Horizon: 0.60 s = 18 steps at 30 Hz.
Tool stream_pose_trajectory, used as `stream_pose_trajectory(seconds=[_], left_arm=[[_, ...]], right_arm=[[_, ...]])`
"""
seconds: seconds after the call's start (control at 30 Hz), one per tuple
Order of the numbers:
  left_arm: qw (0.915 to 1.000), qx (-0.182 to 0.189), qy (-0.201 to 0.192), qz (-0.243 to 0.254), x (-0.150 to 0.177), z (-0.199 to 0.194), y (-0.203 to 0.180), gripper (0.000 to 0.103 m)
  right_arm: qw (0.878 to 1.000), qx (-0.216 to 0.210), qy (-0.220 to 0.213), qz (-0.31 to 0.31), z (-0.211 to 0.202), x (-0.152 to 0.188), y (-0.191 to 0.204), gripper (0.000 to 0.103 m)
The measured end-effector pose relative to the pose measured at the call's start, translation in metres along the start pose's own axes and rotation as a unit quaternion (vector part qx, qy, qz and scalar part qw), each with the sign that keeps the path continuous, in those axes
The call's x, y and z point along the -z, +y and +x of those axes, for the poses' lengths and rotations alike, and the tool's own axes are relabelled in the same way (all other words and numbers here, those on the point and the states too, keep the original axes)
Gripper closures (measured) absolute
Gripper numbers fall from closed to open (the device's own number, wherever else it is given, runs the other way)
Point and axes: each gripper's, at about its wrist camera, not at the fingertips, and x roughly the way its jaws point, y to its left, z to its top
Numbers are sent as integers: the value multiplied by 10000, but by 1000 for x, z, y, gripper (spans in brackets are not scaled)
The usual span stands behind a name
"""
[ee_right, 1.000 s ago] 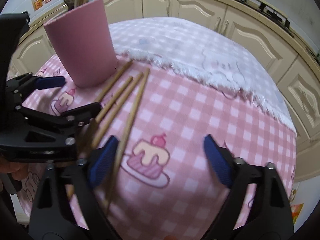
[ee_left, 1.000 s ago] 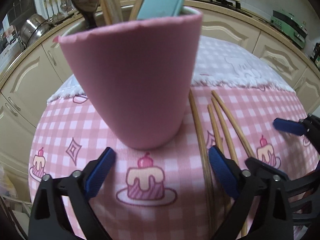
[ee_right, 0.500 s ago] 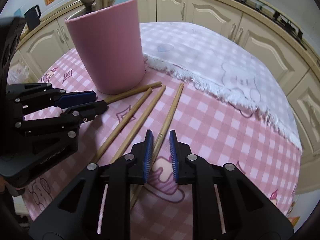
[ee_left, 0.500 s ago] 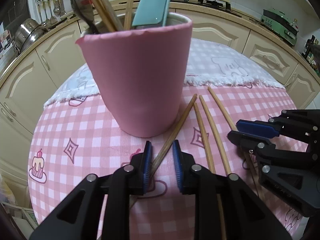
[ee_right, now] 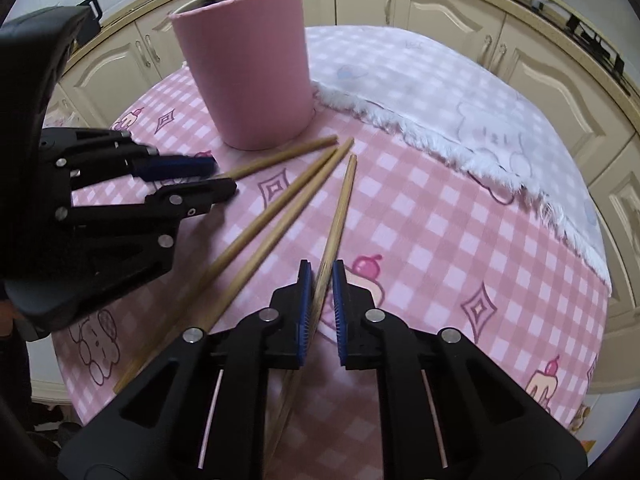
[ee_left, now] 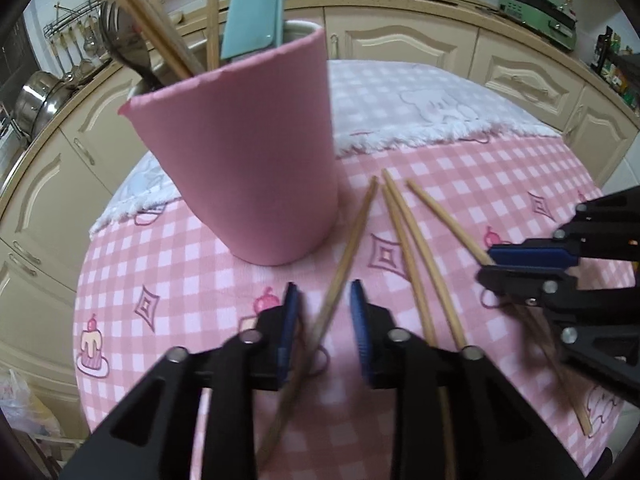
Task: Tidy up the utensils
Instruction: 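Grasp a wooden chopstick with the left tool while the right tool grasps another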
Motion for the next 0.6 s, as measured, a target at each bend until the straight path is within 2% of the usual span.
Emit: stream_pose_trajectory(seconds=[0.03,0.13,0.2,0.33,0.43,0.6], left_arm=[[10000,13,9,37,-1,1,-1,77],[9998,131,9,148,0,0,-2,93],[9996,117,-17,238,4,-3,-7,97],[9995,280,-149,89,16,-13,-4,97],[9988,373,-313,-106,25,-23,0,97],[9945,540,-796,-420,38,-50,8,98]], right_arm=[[10000,41,0,-10,1,-1,2,92],[9999,135,-5,-34,4,-5,5,92],[9999,136,-41,-62,3,-3,6,93],[9989,-282,-325,202,-10,8,-5,95],[9967,-379,-605,387,-24,16,-13,96],[9881,-729,-1180,670,-50,28,-26,96]])
